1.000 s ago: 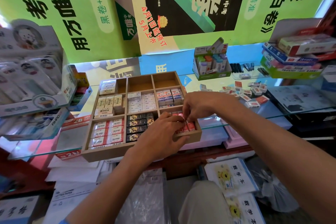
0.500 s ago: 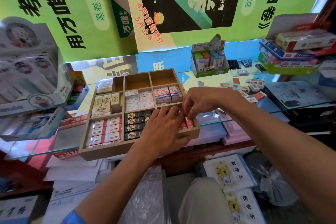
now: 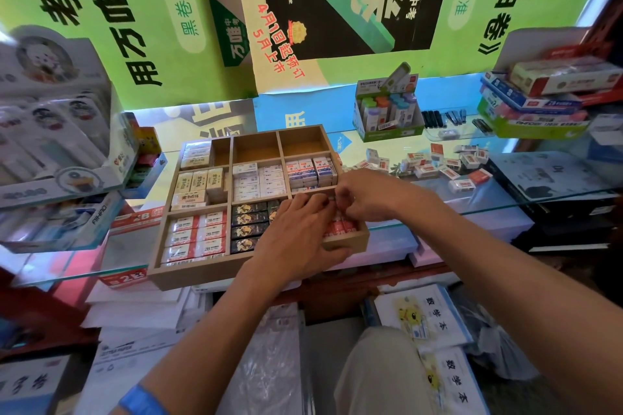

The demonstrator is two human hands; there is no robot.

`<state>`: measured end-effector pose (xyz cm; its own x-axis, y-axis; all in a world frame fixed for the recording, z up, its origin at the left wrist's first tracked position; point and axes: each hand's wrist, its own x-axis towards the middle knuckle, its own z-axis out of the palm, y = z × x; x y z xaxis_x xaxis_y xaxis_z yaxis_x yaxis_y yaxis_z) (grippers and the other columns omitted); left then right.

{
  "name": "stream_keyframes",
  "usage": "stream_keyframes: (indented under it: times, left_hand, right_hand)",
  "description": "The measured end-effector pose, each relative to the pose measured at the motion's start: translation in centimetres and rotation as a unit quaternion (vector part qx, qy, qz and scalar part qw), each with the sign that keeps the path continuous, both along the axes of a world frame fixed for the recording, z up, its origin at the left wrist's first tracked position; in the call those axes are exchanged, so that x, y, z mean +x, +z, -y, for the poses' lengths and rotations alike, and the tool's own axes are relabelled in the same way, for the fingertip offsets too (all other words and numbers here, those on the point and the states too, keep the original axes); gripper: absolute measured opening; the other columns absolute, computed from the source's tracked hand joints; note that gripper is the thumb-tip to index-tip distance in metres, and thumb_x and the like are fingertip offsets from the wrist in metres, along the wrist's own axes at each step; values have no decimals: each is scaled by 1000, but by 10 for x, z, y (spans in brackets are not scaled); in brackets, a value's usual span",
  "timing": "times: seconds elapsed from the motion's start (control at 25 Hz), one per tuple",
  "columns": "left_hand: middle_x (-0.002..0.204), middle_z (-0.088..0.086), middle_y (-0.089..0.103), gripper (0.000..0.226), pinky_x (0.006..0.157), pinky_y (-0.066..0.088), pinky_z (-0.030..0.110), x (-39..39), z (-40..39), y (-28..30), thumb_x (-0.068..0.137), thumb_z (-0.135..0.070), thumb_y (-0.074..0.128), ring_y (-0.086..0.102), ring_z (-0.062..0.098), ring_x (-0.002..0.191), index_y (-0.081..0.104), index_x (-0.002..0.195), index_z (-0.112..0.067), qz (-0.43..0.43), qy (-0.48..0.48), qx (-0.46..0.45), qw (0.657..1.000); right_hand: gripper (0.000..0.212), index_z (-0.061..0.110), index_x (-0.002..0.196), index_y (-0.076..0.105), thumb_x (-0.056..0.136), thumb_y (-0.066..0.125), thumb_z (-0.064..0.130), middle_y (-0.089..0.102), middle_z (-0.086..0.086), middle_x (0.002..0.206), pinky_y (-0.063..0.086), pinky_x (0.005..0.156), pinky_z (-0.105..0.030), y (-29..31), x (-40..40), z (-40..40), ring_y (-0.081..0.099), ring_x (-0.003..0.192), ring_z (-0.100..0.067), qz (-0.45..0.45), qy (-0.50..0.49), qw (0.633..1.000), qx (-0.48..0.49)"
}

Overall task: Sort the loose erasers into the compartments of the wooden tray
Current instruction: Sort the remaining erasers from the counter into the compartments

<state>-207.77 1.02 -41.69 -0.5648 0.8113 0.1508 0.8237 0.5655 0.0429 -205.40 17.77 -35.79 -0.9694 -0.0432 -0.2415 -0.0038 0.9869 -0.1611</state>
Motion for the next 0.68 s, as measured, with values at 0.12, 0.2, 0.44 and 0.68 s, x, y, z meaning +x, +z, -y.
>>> stream_keyframes:
  times: [0.12,0.2,0.44,0.68]
  left_hand:
    - [136,-5,53,70,103,34,35,-1,2,2,80,-70,56,43,16,122,54,131,-23,25,-2,24,999]
    - [134,-4,57,64,106,34,33,-2,10,3,80,-66,58,47,14,123,58,127,-23,50,-7,41,998]
    - [148,-2,47,68,109,37,40,-9,68,-2,82,-64,44,40,17,138,55,137,-26,48,-16,80,996]
    - [148,-3,49,73,102,45,43,-5,100,-4,86,-68,38,48,21,134,47,145,-25,14,42,62,997]
  right_hand:
    - [15,18,96,73,93,58,22,67,-1,104,47,77,-33,-9,20,-9,60,94,-20,-80,16,995,-49]
    - [28,21,106,73,99,51,37,66,3,114,48,84,-39,-15,39,-9,58,100,-19,-96,20,992,-74]
    - [59,29,146,42,97,40,61,36,7,155,18,117,-41,-27,75,15,25,143,-18,-103,54,992,46]
    - [66,24,156,20,100,45,47,15,1,164,-8,117,-32,-42,66,42,11,151,-18,-124,53,990,35]
